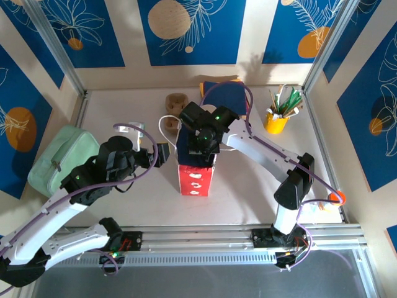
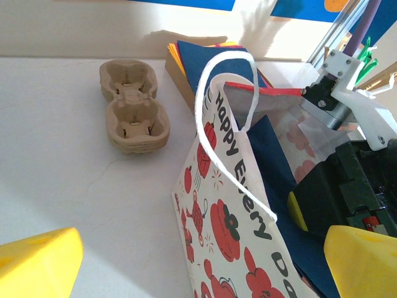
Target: Pack the takeout coffee
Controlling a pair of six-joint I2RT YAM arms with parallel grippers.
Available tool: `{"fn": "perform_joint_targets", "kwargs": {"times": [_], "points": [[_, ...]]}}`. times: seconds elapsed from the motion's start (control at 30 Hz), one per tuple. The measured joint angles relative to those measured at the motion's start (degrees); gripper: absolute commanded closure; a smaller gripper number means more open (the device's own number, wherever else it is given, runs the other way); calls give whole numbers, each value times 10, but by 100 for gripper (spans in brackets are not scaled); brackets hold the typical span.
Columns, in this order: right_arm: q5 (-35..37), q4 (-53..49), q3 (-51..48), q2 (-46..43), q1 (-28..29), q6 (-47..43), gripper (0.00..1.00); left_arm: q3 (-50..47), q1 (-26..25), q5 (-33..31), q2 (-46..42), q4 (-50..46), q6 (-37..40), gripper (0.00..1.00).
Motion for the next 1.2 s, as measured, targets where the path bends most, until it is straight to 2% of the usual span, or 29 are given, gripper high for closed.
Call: {"fn": "perform_joint_targets", "kwargs": {"times": [0.2, 0.33, 0.43, 0.87, 1.2], "points": [[-1, 1, 0, 0, 0, -1, 84, 0, 0, 0, 3, 0, 0, 1], [-3, 13, 0, -3, 0, -10, 71, 0, 0, 0, 3, 0, 0, 1], [-2, 30, 0, -19, 0, -19, 67, 0, 0, 0, 3, 0, 0, 0], [-6, 87, 6, -107, 0, -58, 66, 0, 0, 0, 2, 0, 0, 0], [-52, 90, -1, -113, 0, -51, 67, 0, 0, 0, 2, 0, 0, 0]]}}
